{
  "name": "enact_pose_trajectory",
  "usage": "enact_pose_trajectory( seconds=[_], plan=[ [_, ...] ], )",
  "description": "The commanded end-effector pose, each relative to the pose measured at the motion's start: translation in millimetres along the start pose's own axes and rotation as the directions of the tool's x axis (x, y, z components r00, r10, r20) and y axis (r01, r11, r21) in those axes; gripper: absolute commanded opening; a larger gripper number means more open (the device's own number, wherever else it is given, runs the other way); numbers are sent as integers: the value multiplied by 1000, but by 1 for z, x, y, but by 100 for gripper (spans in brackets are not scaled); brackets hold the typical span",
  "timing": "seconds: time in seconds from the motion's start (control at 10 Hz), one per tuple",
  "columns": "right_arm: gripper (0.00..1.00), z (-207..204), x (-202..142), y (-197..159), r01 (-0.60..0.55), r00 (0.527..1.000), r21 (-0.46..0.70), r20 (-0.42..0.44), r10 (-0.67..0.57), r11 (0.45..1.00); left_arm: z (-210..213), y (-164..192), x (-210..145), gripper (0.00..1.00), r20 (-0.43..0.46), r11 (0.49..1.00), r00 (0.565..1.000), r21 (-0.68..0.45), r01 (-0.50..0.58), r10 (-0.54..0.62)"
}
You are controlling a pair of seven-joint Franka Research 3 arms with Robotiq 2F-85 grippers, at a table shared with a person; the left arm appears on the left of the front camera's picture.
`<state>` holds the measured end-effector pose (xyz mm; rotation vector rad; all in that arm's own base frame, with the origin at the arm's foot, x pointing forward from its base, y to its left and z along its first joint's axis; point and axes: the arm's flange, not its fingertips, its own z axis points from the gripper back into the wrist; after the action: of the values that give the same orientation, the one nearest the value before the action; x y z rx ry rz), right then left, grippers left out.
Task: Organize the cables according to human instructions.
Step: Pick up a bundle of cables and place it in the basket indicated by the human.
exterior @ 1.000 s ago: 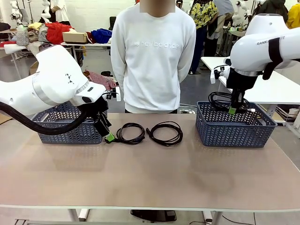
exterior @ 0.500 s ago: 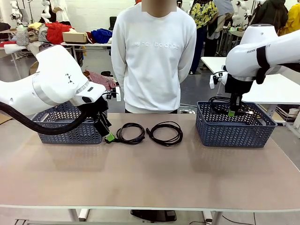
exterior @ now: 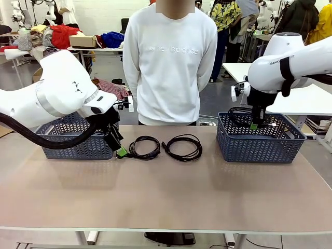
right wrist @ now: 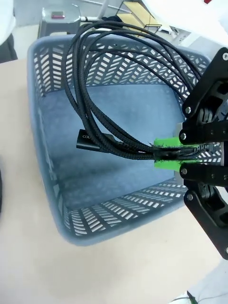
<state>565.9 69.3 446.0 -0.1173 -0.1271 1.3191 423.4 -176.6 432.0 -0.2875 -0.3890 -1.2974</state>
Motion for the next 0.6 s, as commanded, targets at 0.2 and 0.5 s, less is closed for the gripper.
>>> enact_pose_trajectory(
  seconds=[0.2, 0.5],
  plan=[
    [19, -6, -4, -10, -103, 994, -16, 36, 104, 995, 2, -1, -1, 100, 0, 1000, 1000, 5, -1, 1],
    [51, -10, -5, -14, -71, 997, 18, 34, 71, 997, 2, -1, -1, 100, 0, 1000, 1000, 5, -1, 1]
  ],
)
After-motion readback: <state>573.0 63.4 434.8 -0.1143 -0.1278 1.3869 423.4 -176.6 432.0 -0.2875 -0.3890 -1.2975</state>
